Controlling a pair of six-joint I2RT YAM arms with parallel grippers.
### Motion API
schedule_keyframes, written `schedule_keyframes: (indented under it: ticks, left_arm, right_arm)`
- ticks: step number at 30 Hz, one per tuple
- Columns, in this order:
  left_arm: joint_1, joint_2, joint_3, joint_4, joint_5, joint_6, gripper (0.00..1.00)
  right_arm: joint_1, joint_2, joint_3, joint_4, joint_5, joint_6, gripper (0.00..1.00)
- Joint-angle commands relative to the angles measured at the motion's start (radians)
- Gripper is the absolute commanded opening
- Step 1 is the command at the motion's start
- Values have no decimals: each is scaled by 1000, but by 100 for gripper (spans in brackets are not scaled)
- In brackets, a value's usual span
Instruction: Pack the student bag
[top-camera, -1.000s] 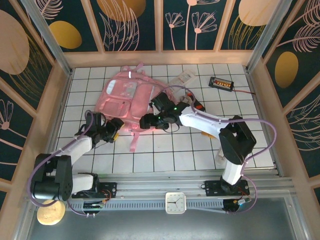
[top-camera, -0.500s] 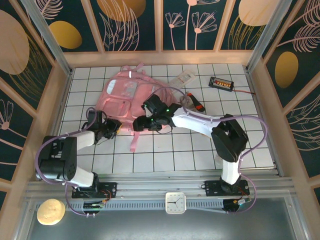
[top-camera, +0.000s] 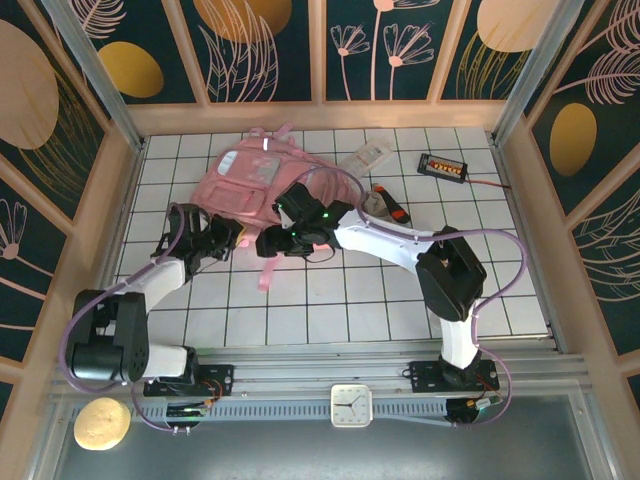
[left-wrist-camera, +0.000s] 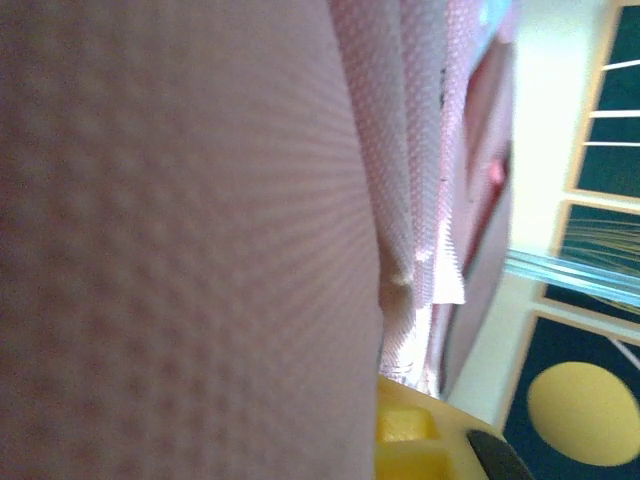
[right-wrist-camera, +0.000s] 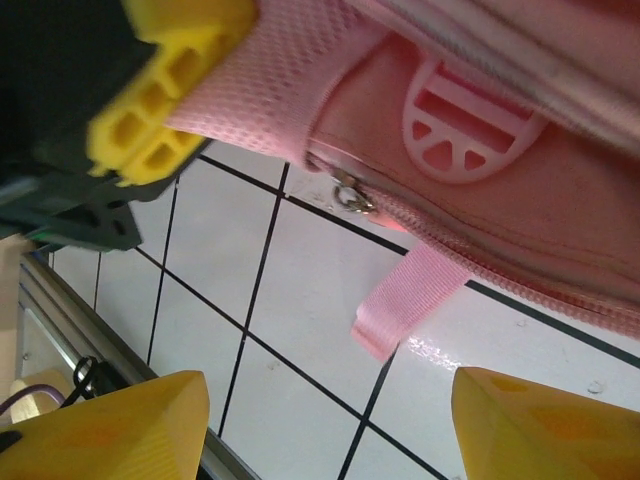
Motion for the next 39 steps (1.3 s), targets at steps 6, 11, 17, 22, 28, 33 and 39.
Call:
schedule_keyframes:
  ticks: [6,11,17,22,28,33,39]
  left_arm:
    - [-117,-63,83,215,-135,-348,0]
    - [-176,-22,182,242,-200,-431,0]
    - [-199,14,281,217,-204,-442,0]
    - [-202,28,314,216,-192,-448,0]
    - [-205,27,315,229,-180,-471,0]
    - [-205,27,314,231,-174,-478,0]
    - [-205,18,311,233,-180,-480,0]
  right_arm:
    - [-112,-180,-208,267,-144,210,79]
    - [-194,-268,-378,552,-230,393,79]
    - [-199,-273,-377,658,-240,470,76]
    - [-213,-293,-380,692,-235,488,66]
    - [-219,-226,-359,786,-236,506,64]
    - [-224,-178,-316,808,-236,499,64]
    - [-240,-157,-311,791,-235,487,64]
